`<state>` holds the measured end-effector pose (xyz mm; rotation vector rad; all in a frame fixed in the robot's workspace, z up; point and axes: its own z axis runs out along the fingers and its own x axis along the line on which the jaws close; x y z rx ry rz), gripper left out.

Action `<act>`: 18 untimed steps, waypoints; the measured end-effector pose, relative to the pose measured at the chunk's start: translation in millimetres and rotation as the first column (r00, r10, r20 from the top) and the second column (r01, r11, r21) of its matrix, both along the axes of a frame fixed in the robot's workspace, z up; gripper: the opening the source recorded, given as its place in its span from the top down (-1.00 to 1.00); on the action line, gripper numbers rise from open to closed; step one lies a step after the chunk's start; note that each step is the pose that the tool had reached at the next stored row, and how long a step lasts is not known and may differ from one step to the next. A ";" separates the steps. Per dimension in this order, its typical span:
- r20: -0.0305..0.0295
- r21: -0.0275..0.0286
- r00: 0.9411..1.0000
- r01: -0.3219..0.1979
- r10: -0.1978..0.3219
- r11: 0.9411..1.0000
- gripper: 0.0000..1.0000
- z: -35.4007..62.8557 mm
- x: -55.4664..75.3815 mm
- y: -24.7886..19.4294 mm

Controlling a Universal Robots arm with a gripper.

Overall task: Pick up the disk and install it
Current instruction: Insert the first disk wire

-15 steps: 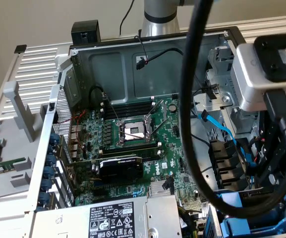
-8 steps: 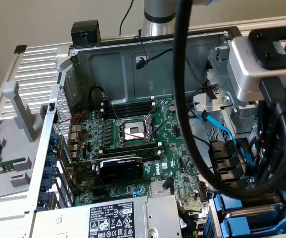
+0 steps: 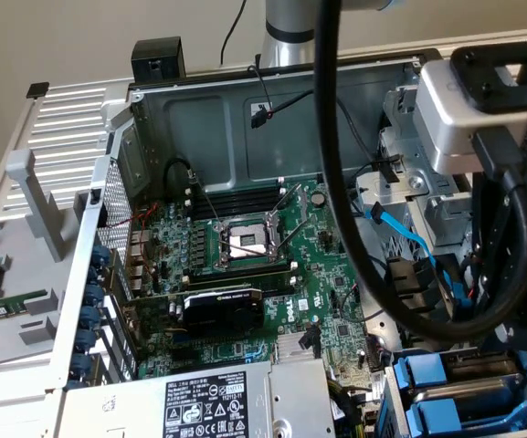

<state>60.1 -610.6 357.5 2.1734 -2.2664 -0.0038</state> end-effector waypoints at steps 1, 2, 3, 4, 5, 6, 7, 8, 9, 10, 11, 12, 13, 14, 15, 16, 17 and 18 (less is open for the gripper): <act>0.000 -0.001 1.000 0.000 0.000 1.000 0.66 0.0 0.0 0.5; 0.000 -0.002 1.000 0.000 0.000 1.000 0.66 0.1 0.0 1.6; 0.000 -0.003 1.000 0.000 0.000 1.000 0.66 0.0 0.0 3.3; 0.000 -0.006 1.000 0.000 0.000 1.000 0.66 0.1 0.1 4.8; -0.001 -0.009 1.000 -0.001 0.001 1.000 0.66 0.0 0.1 6.1; -0.002 -0.012 1.000 -0.001 0.001 1.000 0.66 0.0 0.1 7.1; -0.003 -0.014 1.000 -0.001 0.001 1.000 0.66 0.0 0.1 7.7; -0.004 -0.016 1.000 -0.001 0.001 1.000 0.66 -0.1 0.0 8.0; -0.006 -0.017 1.000 -0.001 0.001 1.000 0.66 -0.1 -0.1 8.1; -0.006 -0.017 1.000 -0.001 0.001 1.000 0.66 -0.1 -0.1 8.1; -0.008 -0.017 1.000 -0.001 0.001 1.000 0.66 -0.2 0.0 8.1; -0.010 -0.017 1.000 -0.002 0.002 1.000 0.66 -0.6 0.0 8.2; -0.011 -0.017 1.000 -0.002 0.002 1.000 0.66 -1.2 0.0 8.2; -0.012 -0.017 1.000 -0.003 0.002 1.000 0.66 -2.0 0.0 8.2; -0.013 -0.017 1.000 -0.003 0.003 1.000 0.66 -3.0 0.0 8.2; -0.015 -0.017 1.000 -0.003 0.003 1.000 0.66 -4.1 0.0 8.2; -0.016 -0.017 1.000 -0.003 0.003 1.000 0.66 -5.3 0.0 8.2; -0.018 -0.017 1.000 -0.004 0.004 1.000 0.66 -6.5 0.0 8.2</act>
